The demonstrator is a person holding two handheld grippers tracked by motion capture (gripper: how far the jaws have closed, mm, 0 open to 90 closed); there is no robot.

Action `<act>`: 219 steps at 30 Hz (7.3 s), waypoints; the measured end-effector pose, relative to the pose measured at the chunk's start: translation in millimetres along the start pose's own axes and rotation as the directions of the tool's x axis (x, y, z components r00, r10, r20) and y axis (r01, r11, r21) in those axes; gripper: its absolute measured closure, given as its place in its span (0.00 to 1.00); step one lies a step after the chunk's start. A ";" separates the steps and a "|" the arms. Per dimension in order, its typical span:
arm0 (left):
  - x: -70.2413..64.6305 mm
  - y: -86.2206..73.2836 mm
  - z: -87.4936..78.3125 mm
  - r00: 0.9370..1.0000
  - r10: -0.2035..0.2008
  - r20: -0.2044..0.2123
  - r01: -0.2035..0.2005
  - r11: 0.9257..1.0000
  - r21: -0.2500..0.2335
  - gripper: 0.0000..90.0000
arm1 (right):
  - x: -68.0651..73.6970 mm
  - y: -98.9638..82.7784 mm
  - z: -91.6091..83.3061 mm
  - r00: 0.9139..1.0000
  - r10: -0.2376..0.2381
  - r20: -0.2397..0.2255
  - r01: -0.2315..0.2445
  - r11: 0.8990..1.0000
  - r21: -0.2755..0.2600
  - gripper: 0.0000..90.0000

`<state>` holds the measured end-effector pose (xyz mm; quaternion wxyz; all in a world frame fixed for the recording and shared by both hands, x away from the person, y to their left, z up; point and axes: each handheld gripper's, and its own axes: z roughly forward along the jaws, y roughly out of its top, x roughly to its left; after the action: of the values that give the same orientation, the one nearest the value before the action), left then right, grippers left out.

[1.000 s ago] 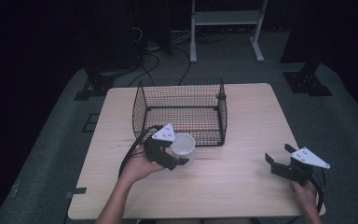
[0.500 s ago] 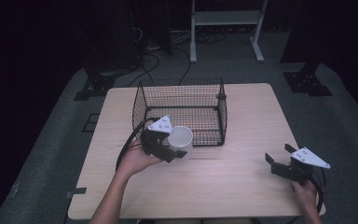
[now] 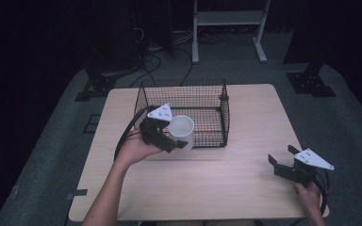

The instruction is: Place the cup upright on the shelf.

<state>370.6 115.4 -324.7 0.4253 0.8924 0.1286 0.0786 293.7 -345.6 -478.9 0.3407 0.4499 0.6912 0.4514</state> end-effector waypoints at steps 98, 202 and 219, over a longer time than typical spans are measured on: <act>124.7 17.0 67.1 0.993 -0.106 -0.054 0.112 0.985 0.131 0.24 | -1.6 -0.2 -0.5 1.000 0.012 0.001 -0.012 1.000 -0.002 0.15; 133.1 -7.6 97.7 0.983 -0.175 -0.061 0.184 0.962 0.200 0.08 | -1.4 -0.2 -0.6 1.000 0.012 -0.001 -0.012 1.000 -0.002 0.14; 115.6 -4.9 63.9 0.983 -0.150 -0.105 0.163 0.979 0.124 0.08 | -1.5 -0.3 -0.8 1.000 0.013 -0.002 -0.013 1.000 -0.004 0.14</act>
<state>496.0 105.4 -365.0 0.3637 0.9009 0.2234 0.0786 293.5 -347.4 -478.8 0.3379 0.4534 0.6876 0.4556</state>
